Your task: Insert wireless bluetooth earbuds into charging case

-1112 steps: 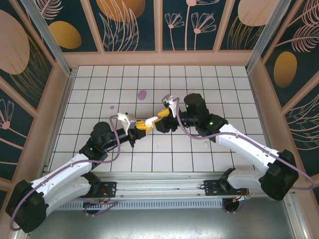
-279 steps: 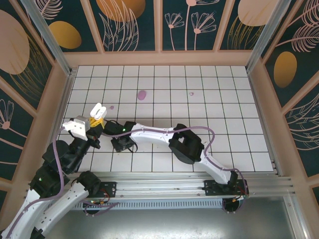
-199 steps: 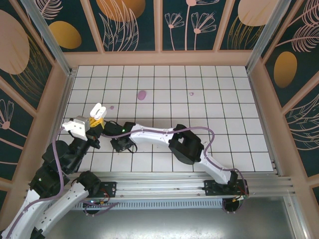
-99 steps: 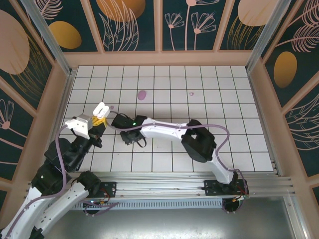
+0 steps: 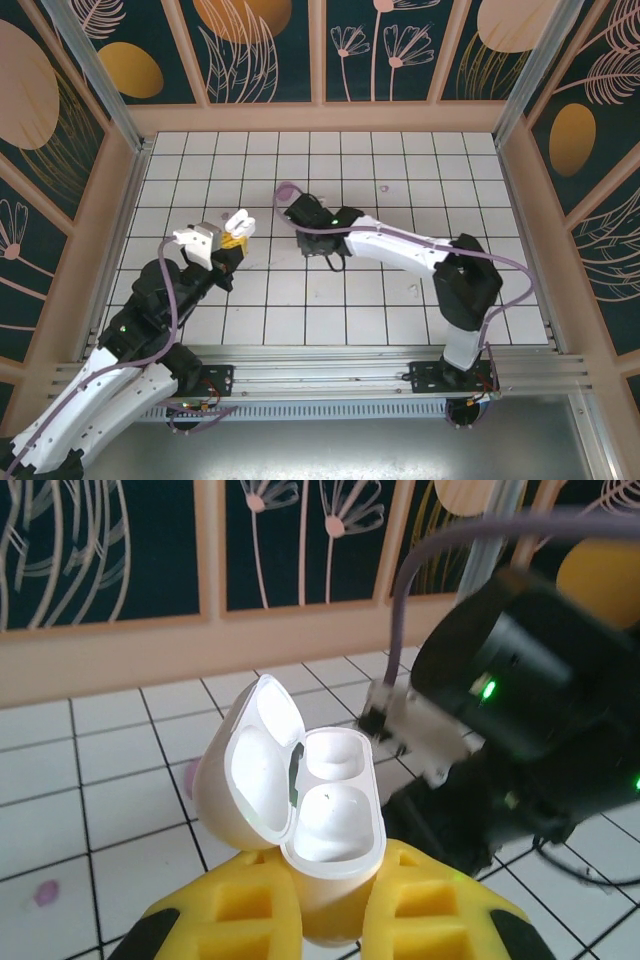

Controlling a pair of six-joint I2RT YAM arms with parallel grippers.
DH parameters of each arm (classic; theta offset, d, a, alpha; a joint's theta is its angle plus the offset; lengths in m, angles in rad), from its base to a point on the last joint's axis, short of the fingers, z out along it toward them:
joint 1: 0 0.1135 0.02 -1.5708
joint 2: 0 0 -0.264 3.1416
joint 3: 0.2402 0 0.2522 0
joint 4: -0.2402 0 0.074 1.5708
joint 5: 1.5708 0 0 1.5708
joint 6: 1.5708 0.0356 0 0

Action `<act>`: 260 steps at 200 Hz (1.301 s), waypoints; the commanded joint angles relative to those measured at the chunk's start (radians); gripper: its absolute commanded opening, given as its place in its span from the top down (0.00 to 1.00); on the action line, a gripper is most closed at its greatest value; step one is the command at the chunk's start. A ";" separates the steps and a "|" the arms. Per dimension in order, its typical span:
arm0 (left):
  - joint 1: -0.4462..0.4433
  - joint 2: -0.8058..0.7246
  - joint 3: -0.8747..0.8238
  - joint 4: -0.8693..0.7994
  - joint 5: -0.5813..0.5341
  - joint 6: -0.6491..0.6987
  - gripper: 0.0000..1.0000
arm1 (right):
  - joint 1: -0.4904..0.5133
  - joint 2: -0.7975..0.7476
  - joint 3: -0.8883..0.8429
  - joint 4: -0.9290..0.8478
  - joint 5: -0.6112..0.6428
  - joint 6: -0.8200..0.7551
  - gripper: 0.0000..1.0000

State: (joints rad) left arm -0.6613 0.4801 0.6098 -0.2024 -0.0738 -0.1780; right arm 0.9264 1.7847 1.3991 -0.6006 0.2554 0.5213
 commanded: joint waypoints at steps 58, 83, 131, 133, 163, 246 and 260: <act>-0.004 0.072 -0.142 0.327 0.175 -0.004 1.00 | -0.103 -0.243 -0.131 0.099 0.022 -0.051 0.76; -0.004 0.108 -0.196 0.440 0.200 -0.008 1.00 | -0.103 -0.319 -0.146 0.118 0.041 -0.082 0.76; -0.004 0.235 -0.239 0.647 0.237 0.035 1.00 | -0.101 -0.473 -0.198 0.205 0.035 -0.111 0.76; -0.004 0.240 -0.243 0.663 0.238 0.035 1.00 | -0.102 -0.478 -0.200 0.209 0.034 -0.112 0.76; -0.006 0.318 -0.292 0.883 0.267 0.030 1.00 | -0.097 -0.562 -0.255 0.305 0.000 -0.128 0.76; -0.099 0.440 -0.328 1.110 0.183 0.199 1.00 | -0.071 -0.687 -0.362 0.554 -0.118 -0.190 0.76; -0.120 0.459 -0.321 1.106 0.139 0.223 1.00 | -0.064 -0.698 -0.376 0.581 -0.131 -0.199 0.76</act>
State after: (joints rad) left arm -0.7490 0.9184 0.2844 0.8181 0.1448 -0.0368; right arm 0.8478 1.1271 1.0496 -0.1356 0.1688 0.3603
